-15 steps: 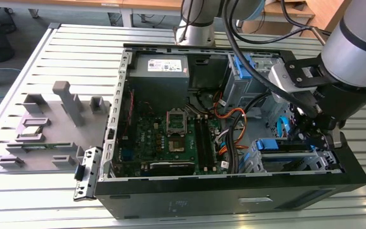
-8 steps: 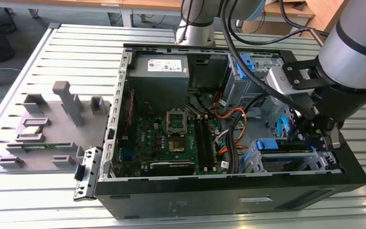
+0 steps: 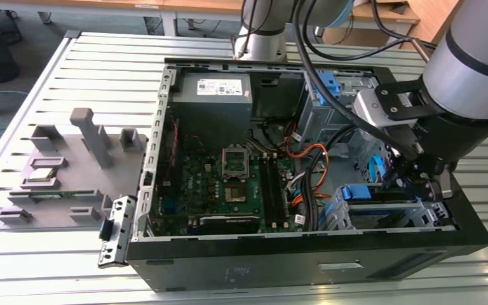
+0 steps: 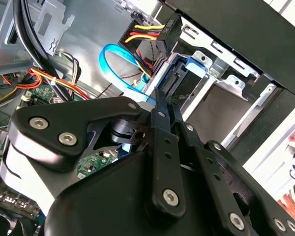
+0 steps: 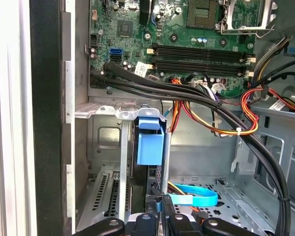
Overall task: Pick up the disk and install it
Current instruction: 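Insert the first disk wire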
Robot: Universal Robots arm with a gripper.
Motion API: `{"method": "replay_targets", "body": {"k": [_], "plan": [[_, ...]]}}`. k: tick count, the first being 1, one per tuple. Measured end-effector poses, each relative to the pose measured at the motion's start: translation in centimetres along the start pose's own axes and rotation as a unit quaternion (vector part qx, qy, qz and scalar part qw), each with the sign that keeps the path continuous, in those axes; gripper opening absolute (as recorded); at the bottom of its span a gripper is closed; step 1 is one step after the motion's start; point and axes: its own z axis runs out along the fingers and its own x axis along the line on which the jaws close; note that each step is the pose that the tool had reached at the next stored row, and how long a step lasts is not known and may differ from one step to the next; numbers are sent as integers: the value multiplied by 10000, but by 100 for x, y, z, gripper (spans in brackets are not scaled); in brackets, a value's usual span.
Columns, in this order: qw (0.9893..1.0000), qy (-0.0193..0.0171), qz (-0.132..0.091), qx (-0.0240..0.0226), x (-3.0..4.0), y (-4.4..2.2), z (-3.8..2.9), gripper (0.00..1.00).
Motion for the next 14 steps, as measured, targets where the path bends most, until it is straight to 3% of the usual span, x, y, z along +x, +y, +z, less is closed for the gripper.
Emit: {"method": "replay_targets", "body": {"k": [14], "plan": [[10000, 0, 0, 0, 2, 9, 25, 16]]}}
